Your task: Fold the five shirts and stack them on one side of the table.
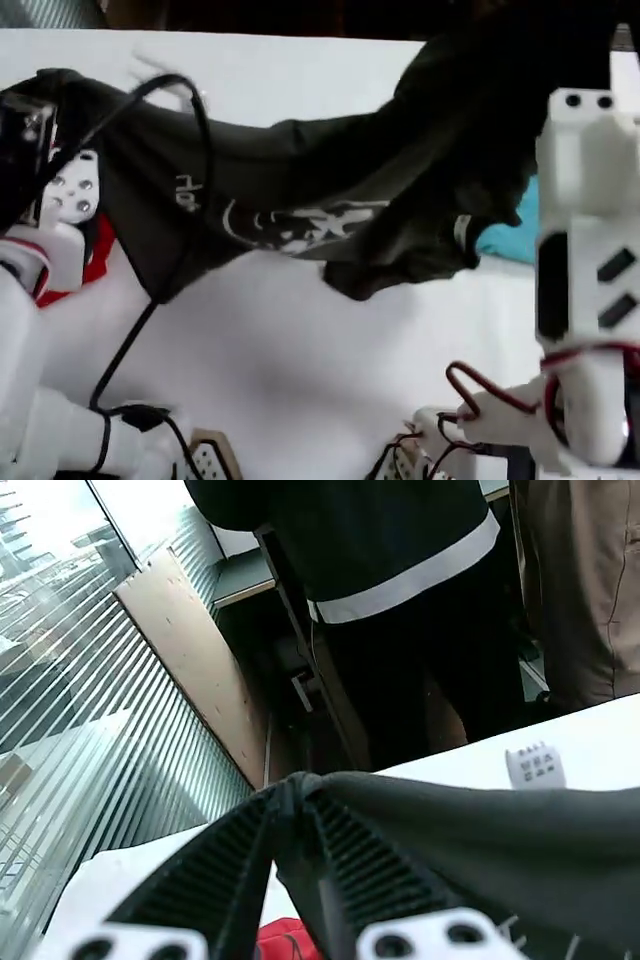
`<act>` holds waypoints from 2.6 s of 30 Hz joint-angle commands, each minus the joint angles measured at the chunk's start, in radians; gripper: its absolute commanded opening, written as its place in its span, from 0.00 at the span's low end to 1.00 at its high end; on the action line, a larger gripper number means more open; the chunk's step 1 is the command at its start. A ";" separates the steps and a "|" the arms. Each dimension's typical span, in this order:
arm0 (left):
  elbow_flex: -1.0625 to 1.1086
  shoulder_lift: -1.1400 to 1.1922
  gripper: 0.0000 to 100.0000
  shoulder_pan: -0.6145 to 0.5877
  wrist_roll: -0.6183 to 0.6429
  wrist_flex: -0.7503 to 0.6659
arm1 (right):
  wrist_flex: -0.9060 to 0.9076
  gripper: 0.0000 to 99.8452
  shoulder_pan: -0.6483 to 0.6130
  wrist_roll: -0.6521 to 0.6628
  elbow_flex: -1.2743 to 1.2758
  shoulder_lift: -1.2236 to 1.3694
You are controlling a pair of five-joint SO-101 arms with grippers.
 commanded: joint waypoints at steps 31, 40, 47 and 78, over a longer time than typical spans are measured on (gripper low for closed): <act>0.947 -0.393 0.03 0.002 -0.046 -0.499 | 0.193 0.09 -0.180 -0.178 1.056 -0.022; 0.952 -0.203 0.03 -0.153 -0.051 -0.621 | -0.156 0.10 -0.499 -0.170 1.651 -0.025; 0.954 -0.149 0.03 -0.203 -0.052 -0.623 | -0.311 0.30 -0.590 -0.083 1.880 -0.021; 1.082 -0.135 0.03 -0.209 -0.046 -0.574 | -0.303 0.02 -0.127 0.175 1.405 0.229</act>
